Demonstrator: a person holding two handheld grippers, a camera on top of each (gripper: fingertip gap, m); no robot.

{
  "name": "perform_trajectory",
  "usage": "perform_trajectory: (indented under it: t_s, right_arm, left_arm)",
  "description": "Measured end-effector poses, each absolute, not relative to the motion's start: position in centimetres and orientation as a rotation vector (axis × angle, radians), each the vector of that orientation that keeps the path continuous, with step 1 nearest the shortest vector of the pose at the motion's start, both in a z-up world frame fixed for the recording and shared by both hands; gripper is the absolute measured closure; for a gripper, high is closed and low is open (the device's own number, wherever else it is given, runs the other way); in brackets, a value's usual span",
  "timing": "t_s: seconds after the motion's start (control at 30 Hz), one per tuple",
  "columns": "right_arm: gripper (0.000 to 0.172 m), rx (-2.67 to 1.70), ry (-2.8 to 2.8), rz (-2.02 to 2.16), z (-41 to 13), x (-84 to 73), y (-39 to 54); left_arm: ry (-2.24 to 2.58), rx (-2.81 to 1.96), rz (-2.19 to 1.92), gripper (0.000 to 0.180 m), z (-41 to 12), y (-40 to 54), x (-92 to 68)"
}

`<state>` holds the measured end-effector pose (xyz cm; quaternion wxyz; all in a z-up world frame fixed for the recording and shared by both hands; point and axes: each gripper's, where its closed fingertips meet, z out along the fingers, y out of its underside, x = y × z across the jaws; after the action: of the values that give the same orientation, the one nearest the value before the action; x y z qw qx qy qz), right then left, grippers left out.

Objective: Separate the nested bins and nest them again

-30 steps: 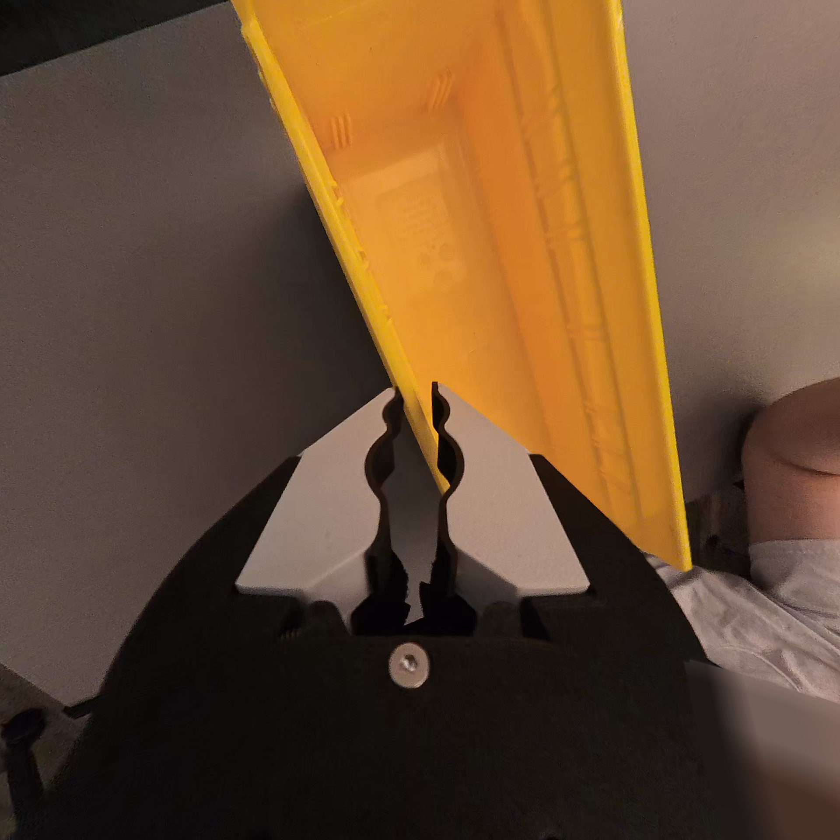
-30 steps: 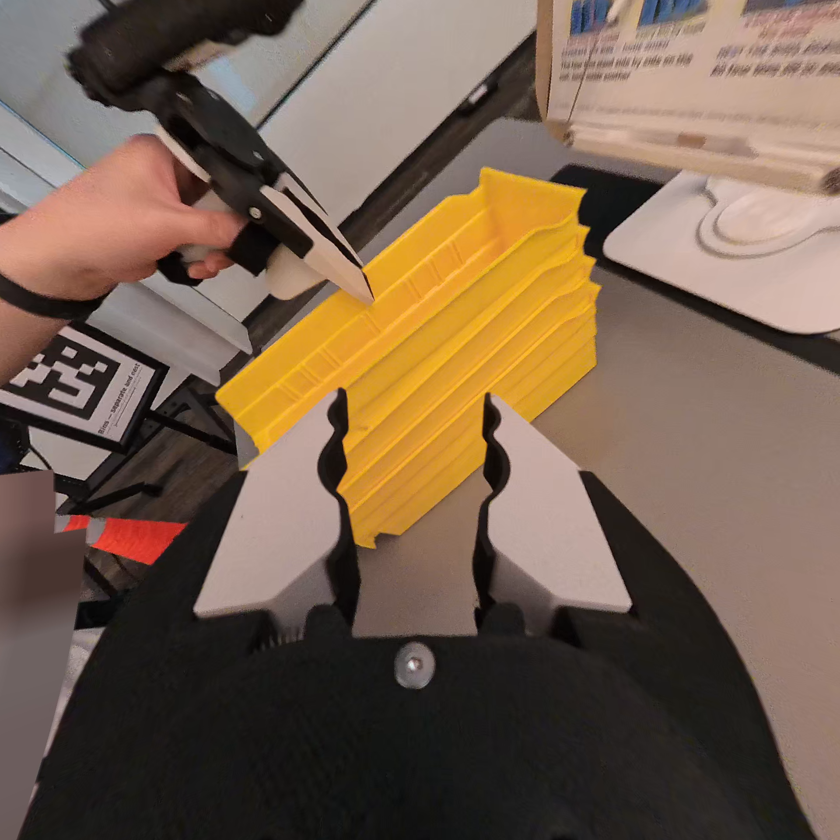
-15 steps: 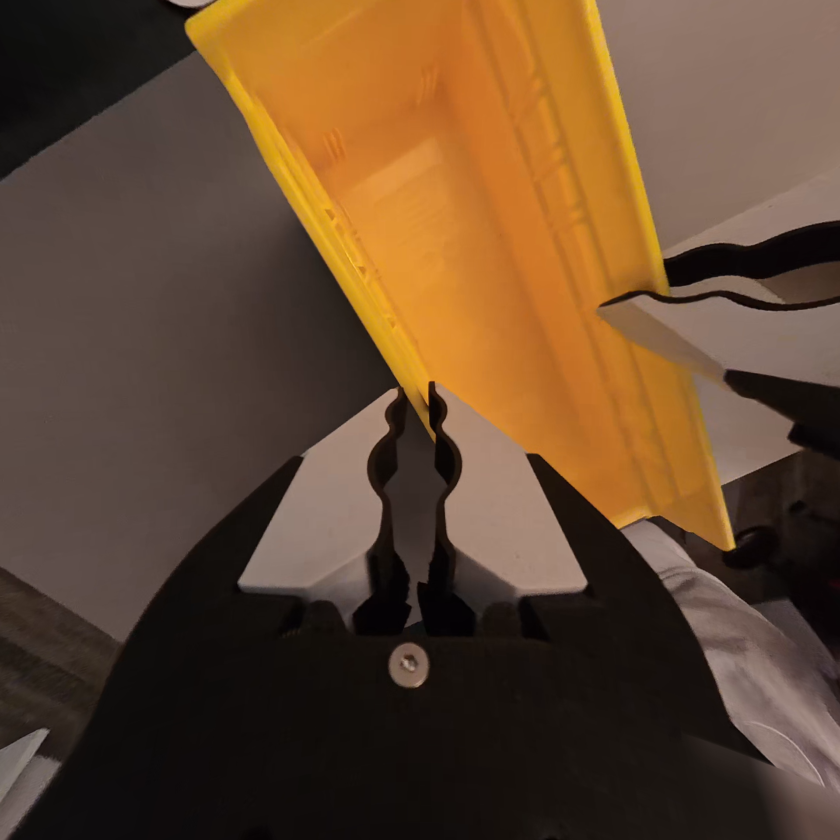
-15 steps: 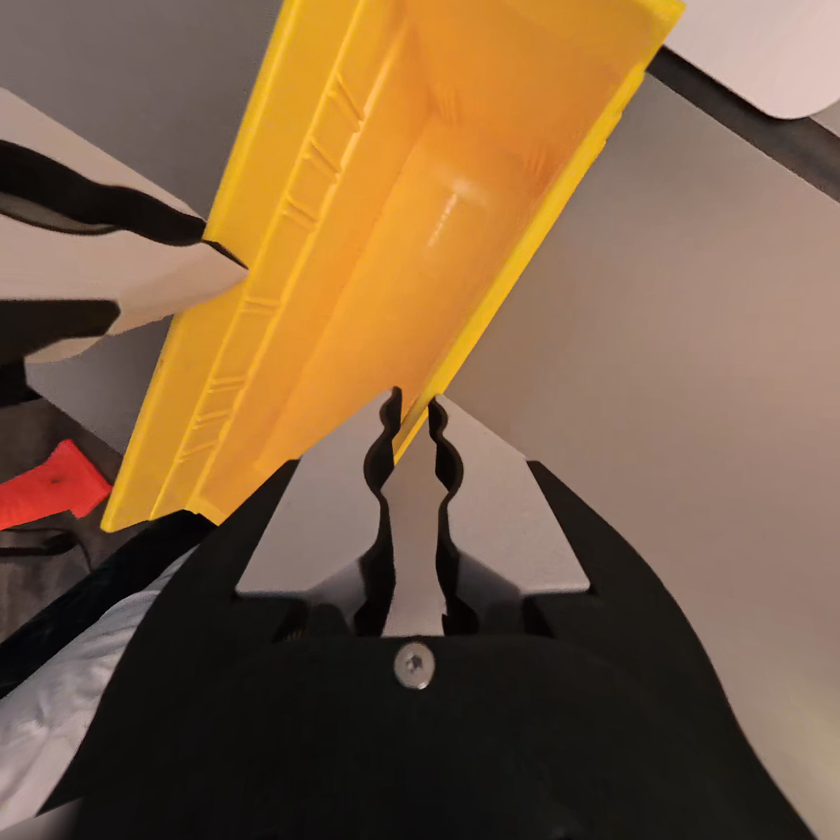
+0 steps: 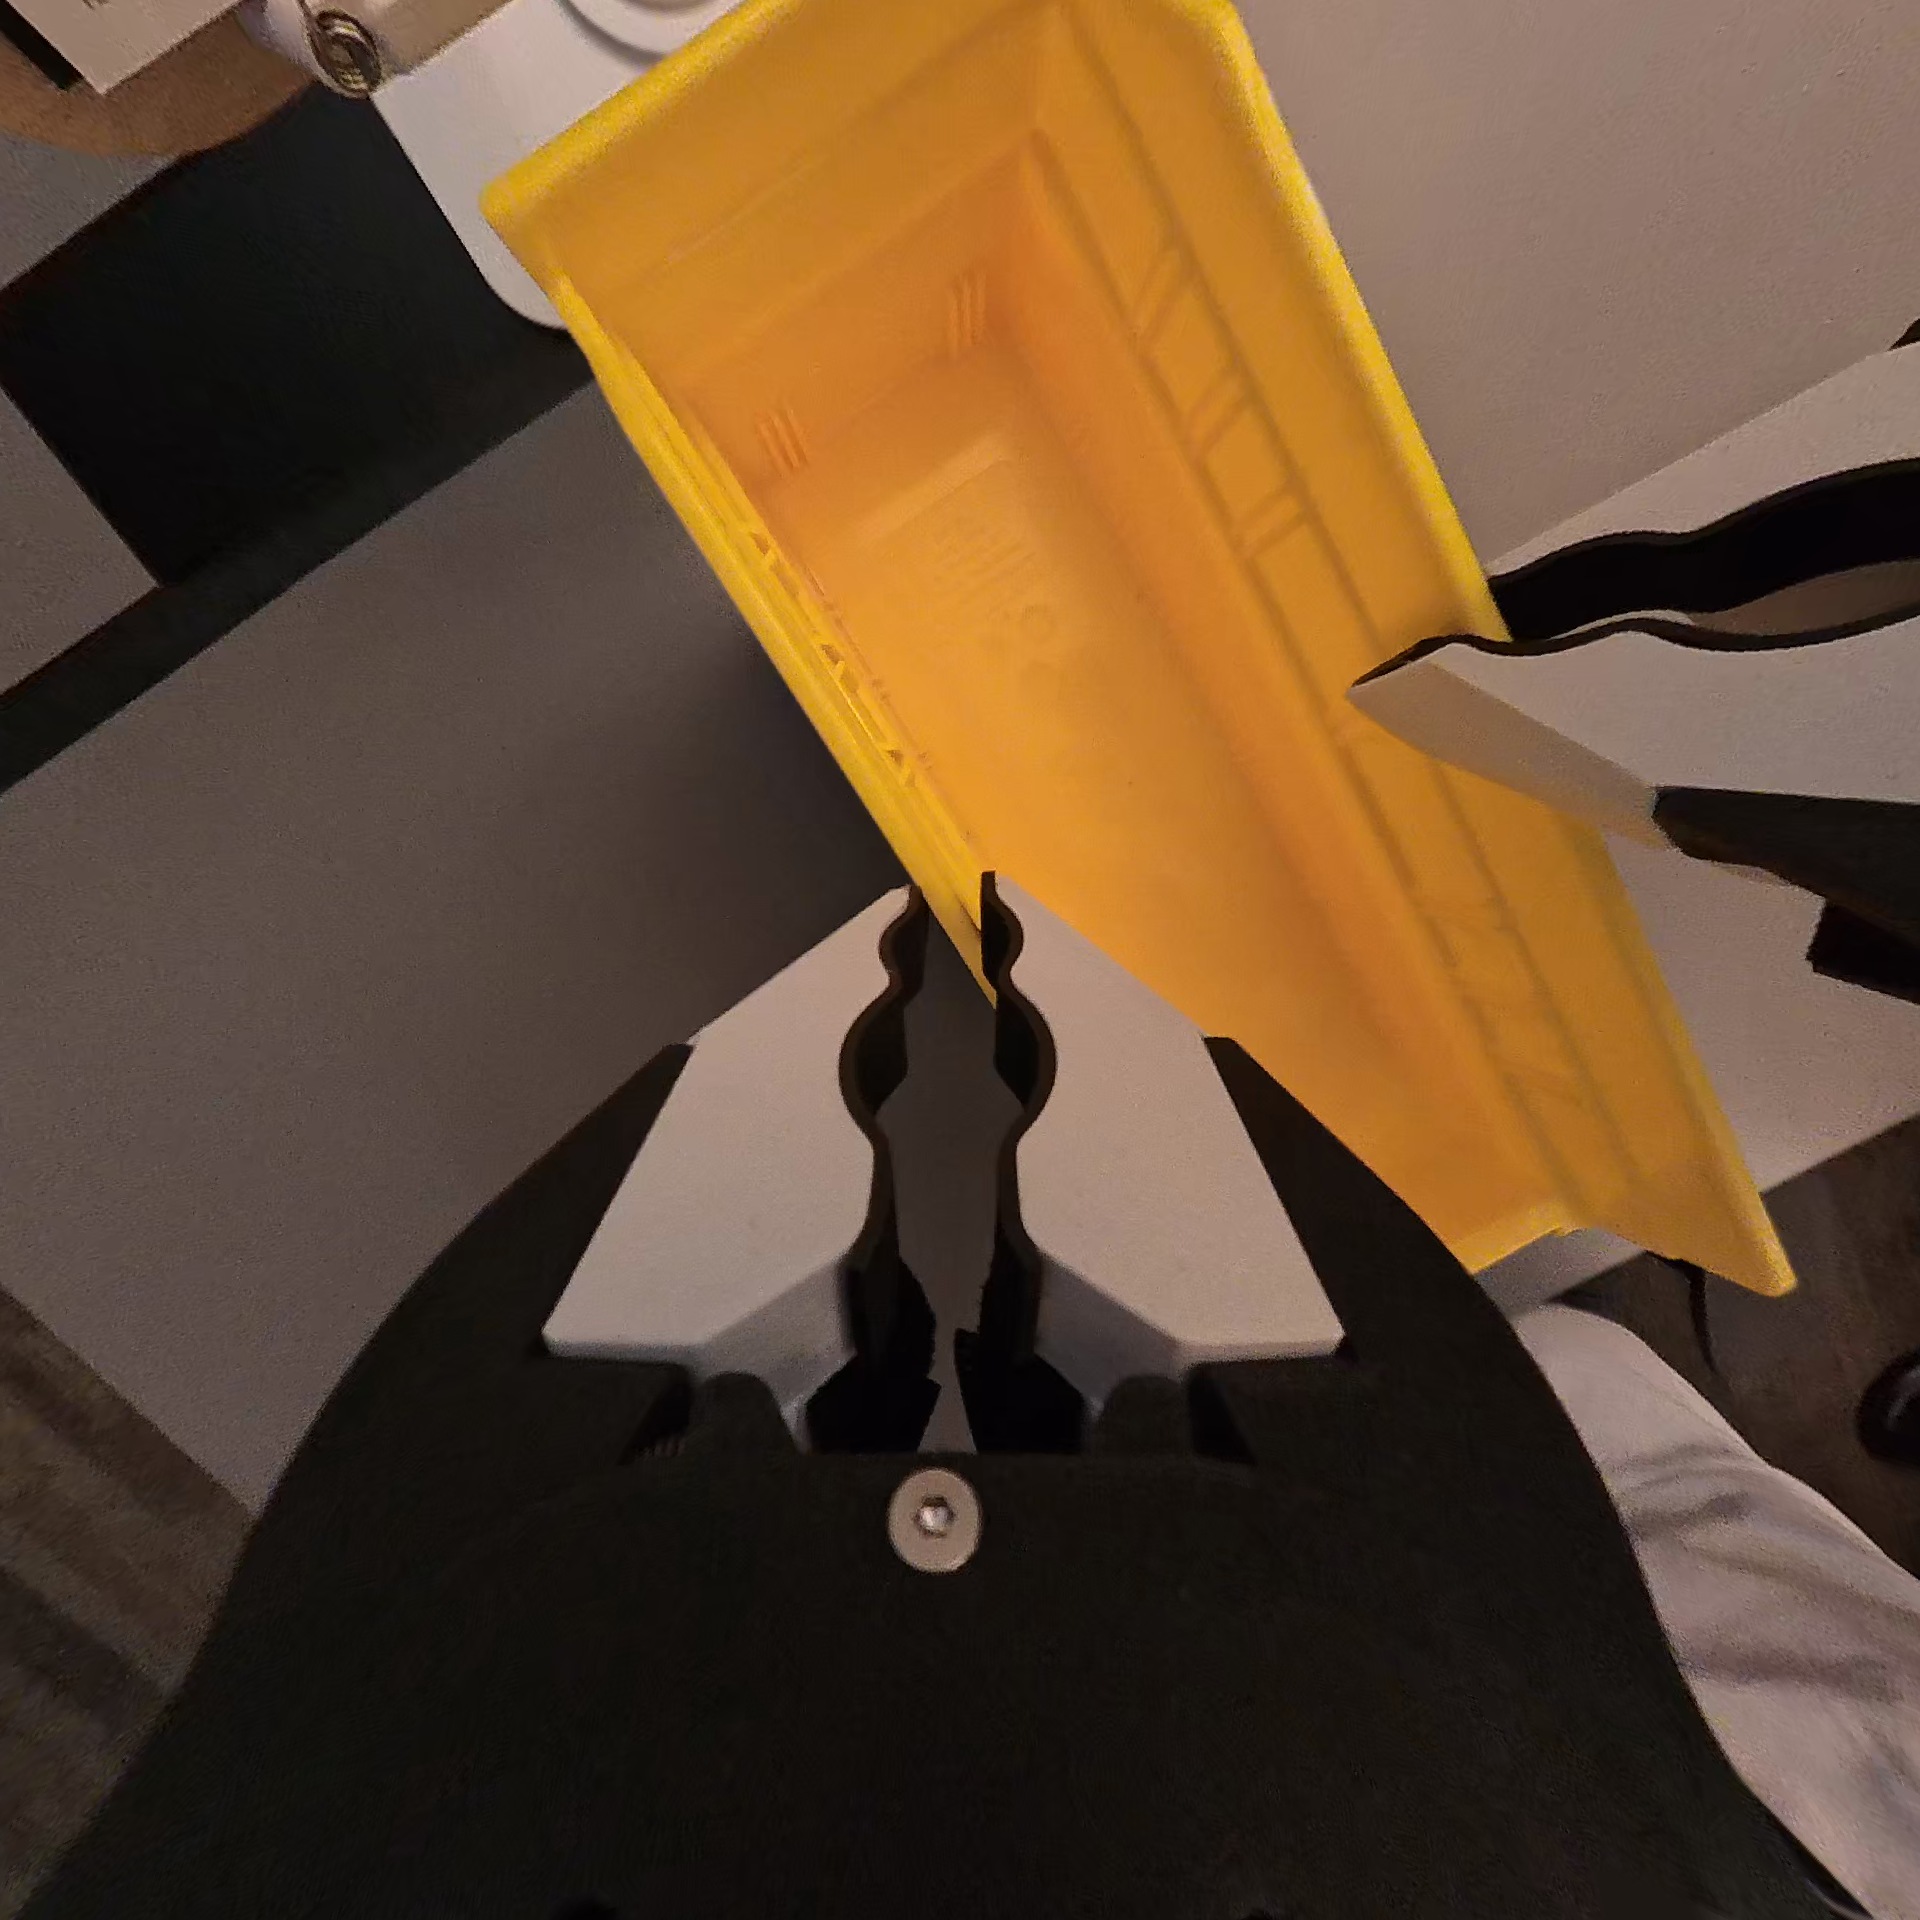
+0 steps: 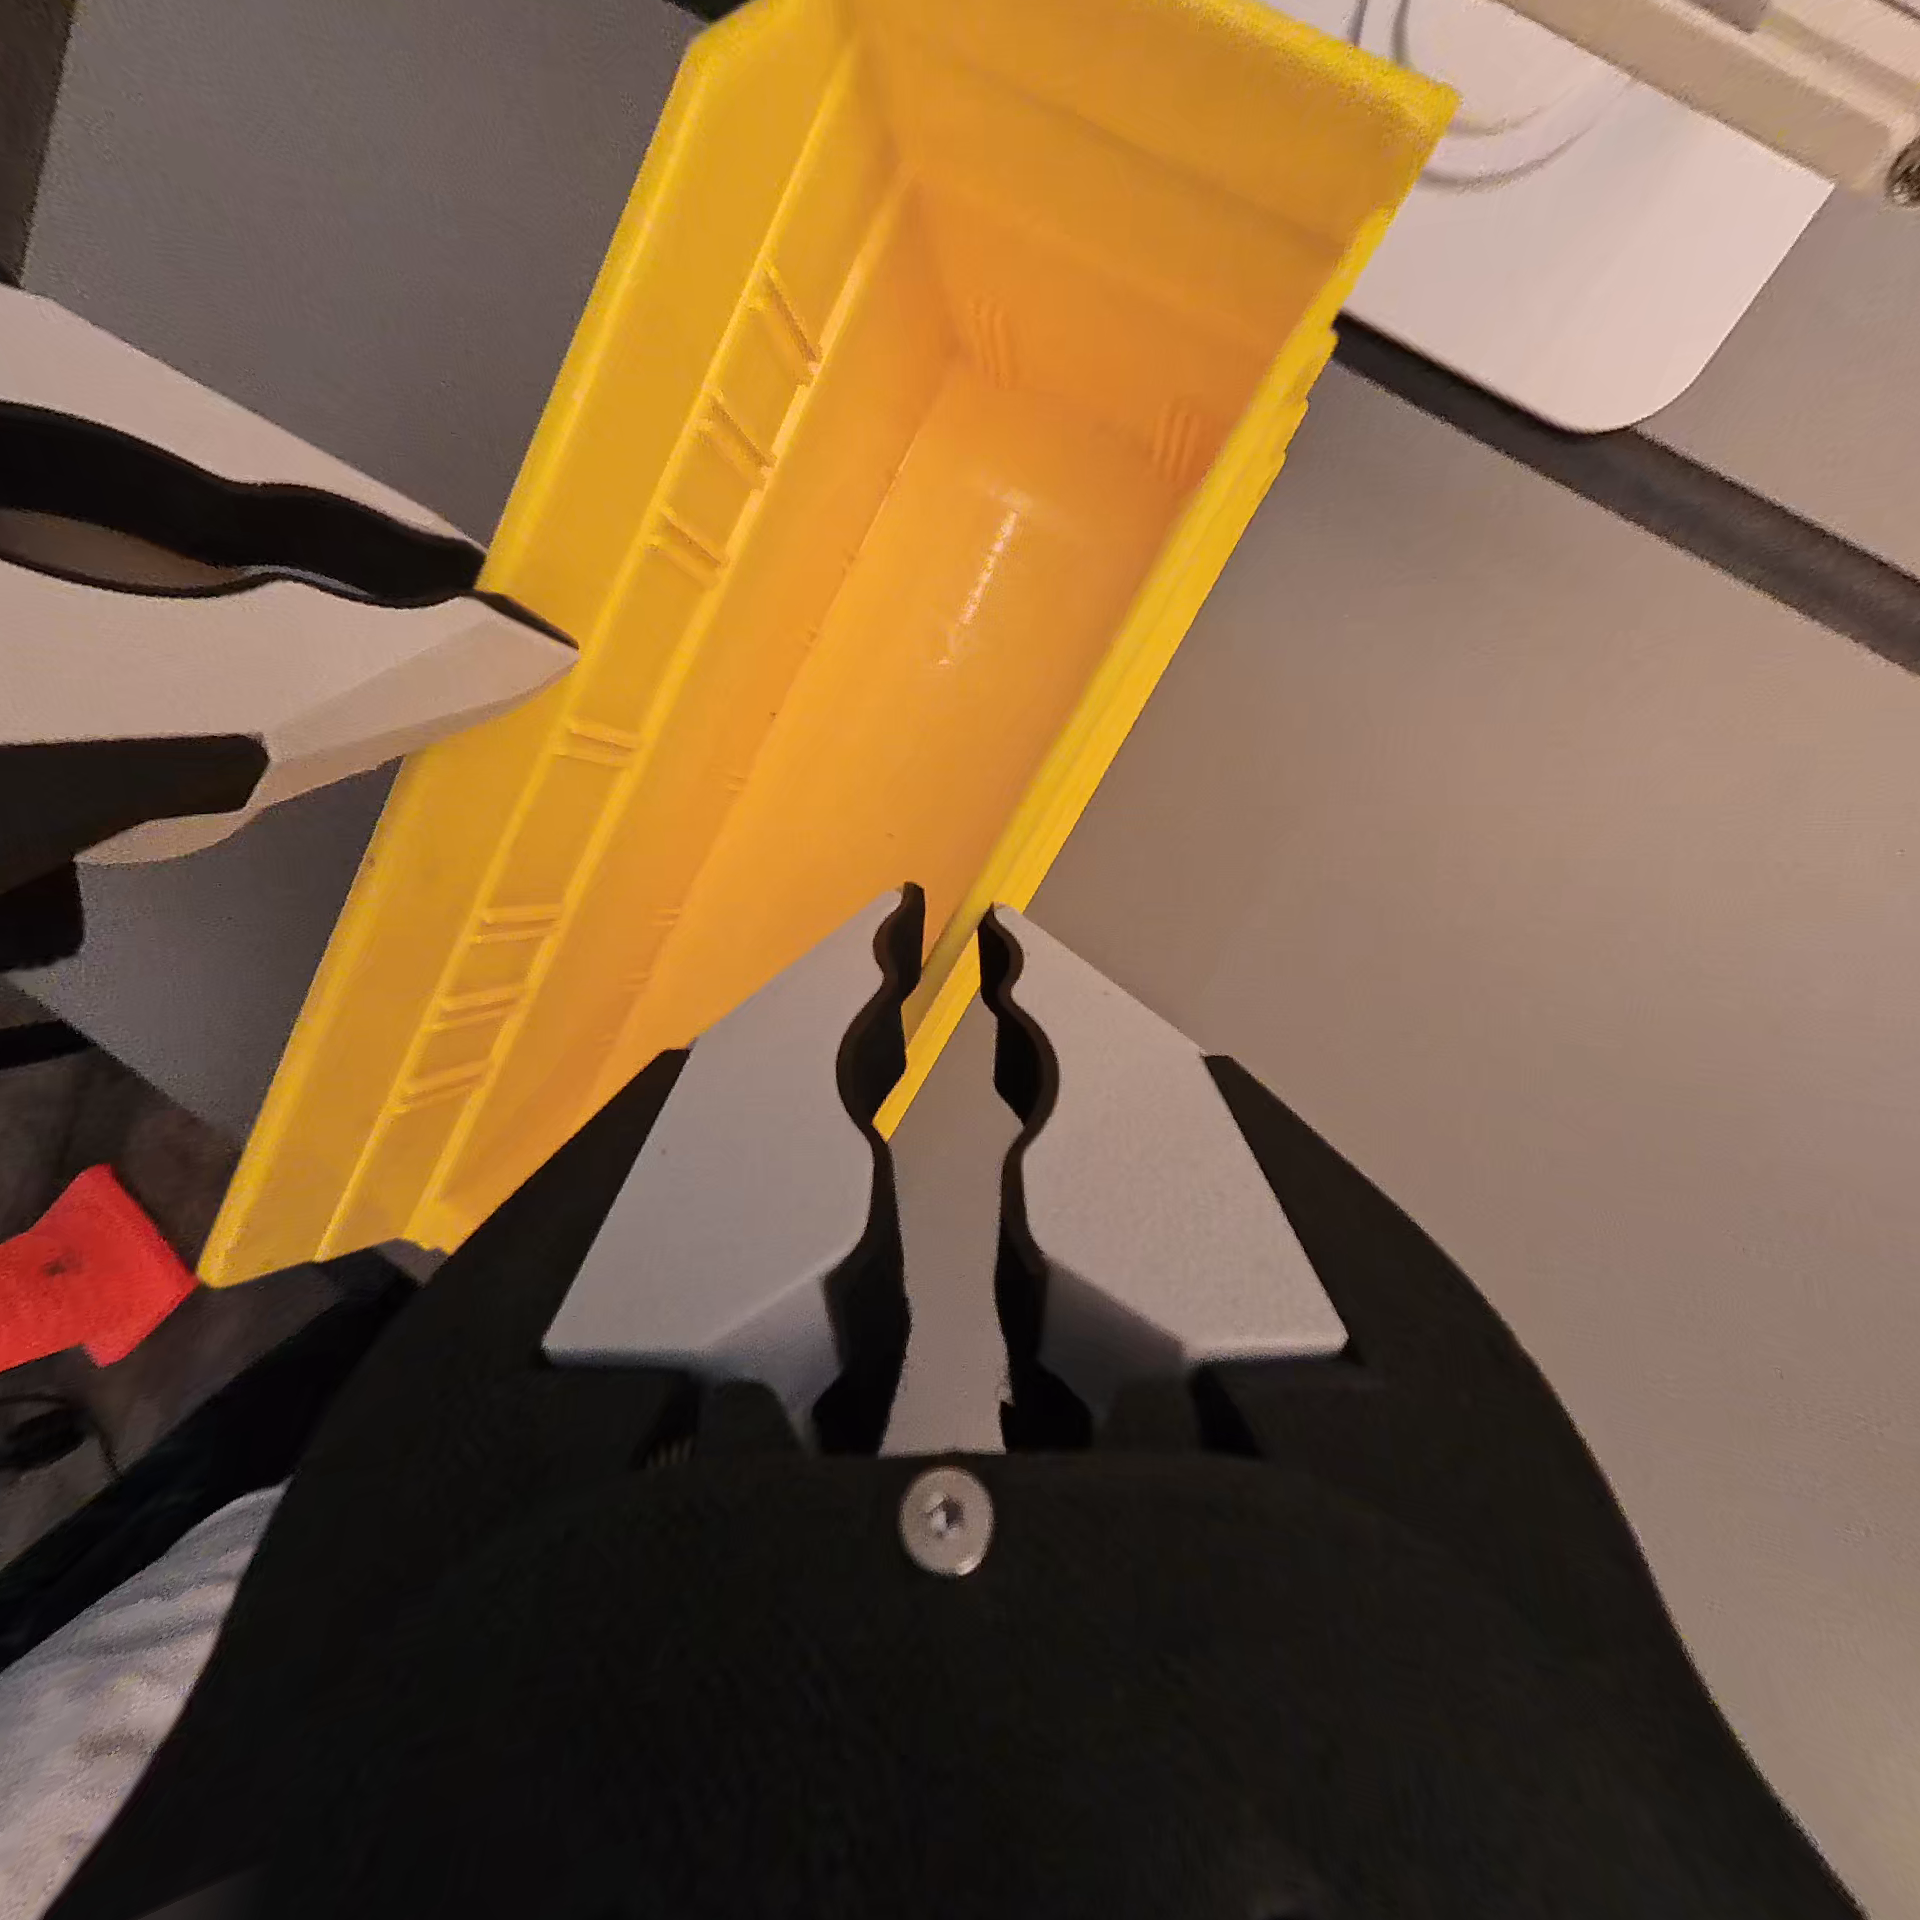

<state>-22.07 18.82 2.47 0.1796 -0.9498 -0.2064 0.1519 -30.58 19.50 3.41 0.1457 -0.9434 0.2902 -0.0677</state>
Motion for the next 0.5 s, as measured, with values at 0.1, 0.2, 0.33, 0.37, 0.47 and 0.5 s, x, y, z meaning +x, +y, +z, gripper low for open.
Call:
perform_trajectory:
  t_s: [0.1,0.2,0.33,0.37,0.47,0.5]
  right_arm:
    - [0.164,-2.613,-0.600,0.396,2.1,-22.2,19.2]
    - [0.164,-2.545,-0.620,0.353,1.8,-22.4,19.6]
    - [0.161,-2.519,-0.640,0.335,0.8,-22.4,19.6]
    - [0.160,-2.516,-0.639,0.351,0.6,-22.5,19.6]
    - [0.143,-2.477,-0.622,0.396,0.9,-22.4,20.0]
    - [0.137,-2.440,-0.619,0.409,1.4,-22.4,20.2]
  left_arm:
    - [0.846,-2.656,-0.157,0.172,2.8,19.9,-30.8]
    - [0.856,-2.595,-0.123,0.172,2.4,20.2,-30.9]
    - [0.875,-2.583,-0.120,0.171,1.7,20.1,-31.1]
    - [0.862,-2.593,-0.148,0.171,1.5,20.1,-31.1]
    - [0.824,-2.602,-0.231,0.156,1.1,20.4,-31.1]
    - [0.821,-2.597,-0.276,0.141,1.3,20.5,-31.0]
